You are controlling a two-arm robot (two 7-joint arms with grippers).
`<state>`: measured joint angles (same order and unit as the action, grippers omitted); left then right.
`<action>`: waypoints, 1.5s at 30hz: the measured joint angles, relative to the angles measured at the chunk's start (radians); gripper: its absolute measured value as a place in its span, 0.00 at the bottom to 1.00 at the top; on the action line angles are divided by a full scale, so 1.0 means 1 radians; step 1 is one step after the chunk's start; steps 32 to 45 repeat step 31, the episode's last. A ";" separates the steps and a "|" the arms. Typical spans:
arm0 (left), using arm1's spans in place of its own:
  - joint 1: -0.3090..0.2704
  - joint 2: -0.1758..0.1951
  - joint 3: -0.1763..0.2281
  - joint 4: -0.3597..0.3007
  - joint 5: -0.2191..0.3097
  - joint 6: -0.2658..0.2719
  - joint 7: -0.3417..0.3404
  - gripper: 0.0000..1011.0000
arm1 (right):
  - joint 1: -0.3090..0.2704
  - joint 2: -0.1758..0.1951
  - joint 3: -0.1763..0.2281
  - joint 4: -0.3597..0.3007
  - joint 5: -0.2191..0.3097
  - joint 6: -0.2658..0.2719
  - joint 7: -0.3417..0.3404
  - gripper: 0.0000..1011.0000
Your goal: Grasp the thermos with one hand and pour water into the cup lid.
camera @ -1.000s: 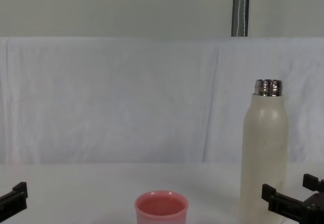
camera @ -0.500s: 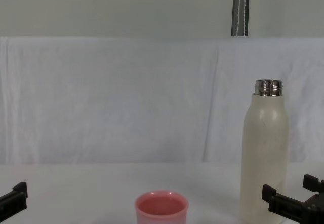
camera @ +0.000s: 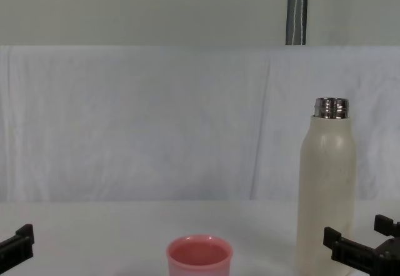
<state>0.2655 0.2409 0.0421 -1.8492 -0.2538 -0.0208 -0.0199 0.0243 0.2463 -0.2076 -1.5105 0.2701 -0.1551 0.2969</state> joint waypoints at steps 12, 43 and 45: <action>0.000 0.000 0.000 0.000 0.000 0.000 0.000 0.99 | 0.000 0.000 0.000 0.000 0.000 0.000 0.000 0.99; 0.000 0.000 0.000 0.000 0.000 0.000 0.000 0.99 | 0.000 0.000 0.000 0.000 0.000 0.000 0.000 0.99; 0.000 0.000 0.000 0.000 0.000 0.000 0.000 0.99 | 0.000 0.000 0.000 0.000 0.000 0.000 0.000 0.99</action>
